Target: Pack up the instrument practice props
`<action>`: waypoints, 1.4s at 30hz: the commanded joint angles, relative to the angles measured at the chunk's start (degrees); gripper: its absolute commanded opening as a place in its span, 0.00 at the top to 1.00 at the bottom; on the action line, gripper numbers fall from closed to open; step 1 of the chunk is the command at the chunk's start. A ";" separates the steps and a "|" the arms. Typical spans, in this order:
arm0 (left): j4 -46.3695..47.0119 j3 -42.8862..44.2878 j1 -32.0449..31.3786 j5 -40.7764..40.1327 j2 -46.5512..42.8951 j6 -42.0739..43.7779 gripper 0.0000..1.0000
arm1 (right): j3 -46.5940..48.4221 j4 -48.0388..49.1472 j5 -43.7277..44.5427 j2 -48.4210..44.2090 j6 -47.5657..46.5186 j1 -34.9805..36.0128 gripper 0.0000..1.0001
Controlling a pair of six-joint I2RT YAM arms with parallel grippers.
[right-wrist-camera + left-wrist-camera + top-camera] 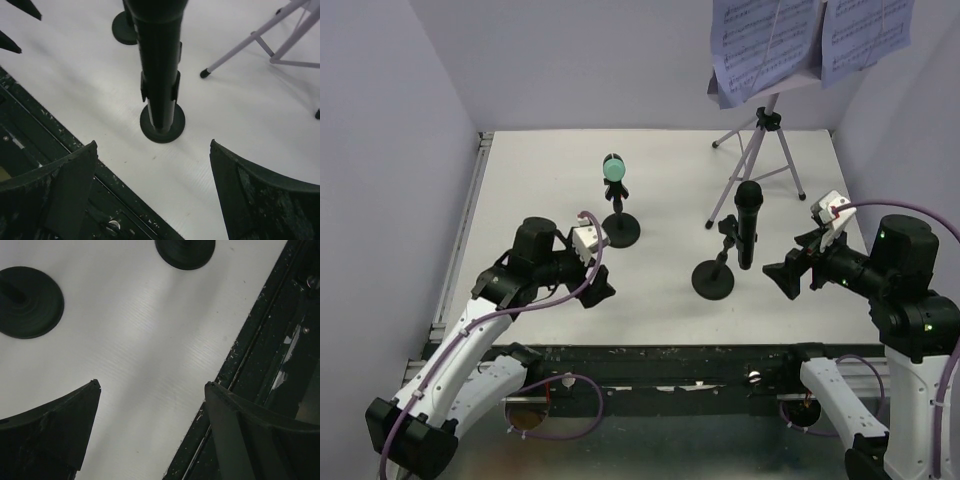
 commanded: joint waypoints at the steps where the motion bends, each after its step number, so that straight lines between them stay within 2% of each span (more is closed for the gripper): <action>1: 1.80 1.56 -6.71 2.50 1.74 8.11 0.05 | 1.97 -4.19 -10.47 1.19 -5.21 -0.24 0.00; 5: 3.82 1.30 -10.76 2.06 2.98 14.43 0.05 | 0.83 -1.92 -10.75 1.89 -4.61 -0.24 0.01; 11: 8.56 1.91 -12.96 0.40 5.44 21.65 0.05 | -2.15 7.39 -3.99 3.92 1.18 0.73 0.03; 16: 15.77 2.43 -12.97 -2.43 6.76 14.64 0.04 | -8.04 17.85 10.42 2.60 3.31 7.48 0.04; 23: 16.22 5.77 -13.05 -1.46 9.13 10.93 0.01 | -11.04 19.53 11.83 2.24 3.74 12.06 0.05; 30: 16.48 7.53 -13.58 0.30 10.10 9.53 0.01 | -11.92 21.73 12.45 4.97 4.88 16.10 0.11; 36: 16.57 8.24 -13.49 -0.67 10.27 10.75 0.01 | -14.29 24.28 16.85 6.11 5.41 18.39 0.17; 42: 16.48 9.20 -13.58 -0.50 10.71 11.99 0.01 | -16.40 26.65 17.30 6.20 4.28 19.27 0.31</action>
